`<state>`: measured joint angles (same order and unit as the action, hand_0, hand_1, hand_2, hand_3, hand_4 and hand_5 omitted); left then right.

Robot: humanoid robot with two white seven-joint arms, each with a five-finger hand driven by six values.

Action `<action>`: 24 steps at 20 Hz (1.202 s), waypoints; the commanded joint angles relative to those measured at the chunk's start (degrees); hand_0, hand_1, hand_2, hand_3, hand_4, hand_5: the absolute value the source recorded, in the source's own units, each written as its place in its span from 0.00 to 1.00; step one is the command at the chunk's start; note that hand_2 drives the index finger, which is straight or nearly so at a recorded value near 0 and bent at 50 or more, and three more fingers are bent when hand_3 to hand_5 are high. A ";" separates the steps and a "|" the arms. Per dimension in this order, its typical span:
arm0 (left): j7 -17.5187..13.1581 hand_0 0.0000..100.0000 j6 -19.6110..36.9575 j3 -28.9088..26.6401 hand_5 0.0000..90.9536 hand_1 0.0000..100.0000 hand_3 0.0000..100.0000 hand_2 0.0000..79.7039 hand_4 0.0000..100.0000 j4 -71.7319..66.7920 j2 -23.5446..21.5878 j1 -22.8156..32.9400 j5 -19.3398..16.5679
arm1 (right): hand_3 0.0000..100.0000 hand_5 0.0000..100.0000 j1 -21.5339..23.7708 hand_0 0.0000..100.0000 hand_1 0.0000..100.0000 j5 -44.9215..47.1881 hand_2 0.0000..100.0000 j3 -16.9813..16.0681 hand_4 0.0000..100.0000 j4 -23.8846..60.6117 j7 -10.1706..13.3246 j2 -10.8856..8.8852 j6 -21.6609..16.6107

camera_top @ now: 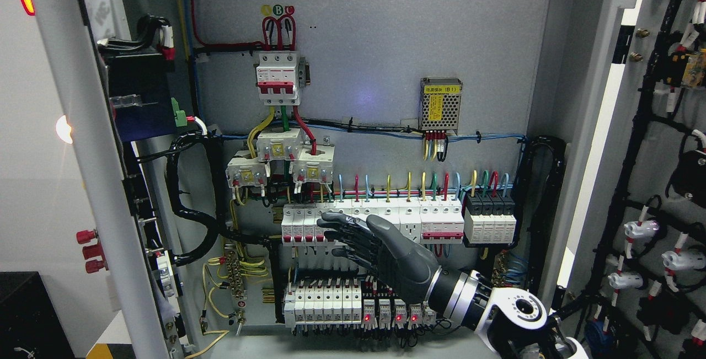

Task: Open door with both hands

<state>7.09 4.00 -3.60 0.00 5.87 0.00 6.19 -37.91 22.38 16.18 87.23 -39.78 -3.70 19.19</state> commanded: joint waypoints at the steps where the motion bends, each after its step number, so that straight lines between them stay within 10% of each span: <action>1: -0.06 0.00 -0.04 0.00 0.00 0.00 0.00 0.00 0.00 0.52 0.02 1.84 0.05 | 0.00 0.00 3.10 0.19 0.00 3.80 0.00 8.68 0.00 6.72 -0.38 -3.85 0.23; 24: 0.03 0.00 -0.04 0.00 0.00 0.00 0.00 0.00 0.00 0.52 0.02 1.76 -0.03 | 0.00 0.00 6.44 0.19 0.00 8.82 0.00 21.88 0.00 10.15 -2.67 -5.26 0.50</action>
<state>6.82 4.04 -3.60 0.00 5.88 0.00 6.17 -32.16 29.80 33.16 95.12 -42.16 -8.37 19.67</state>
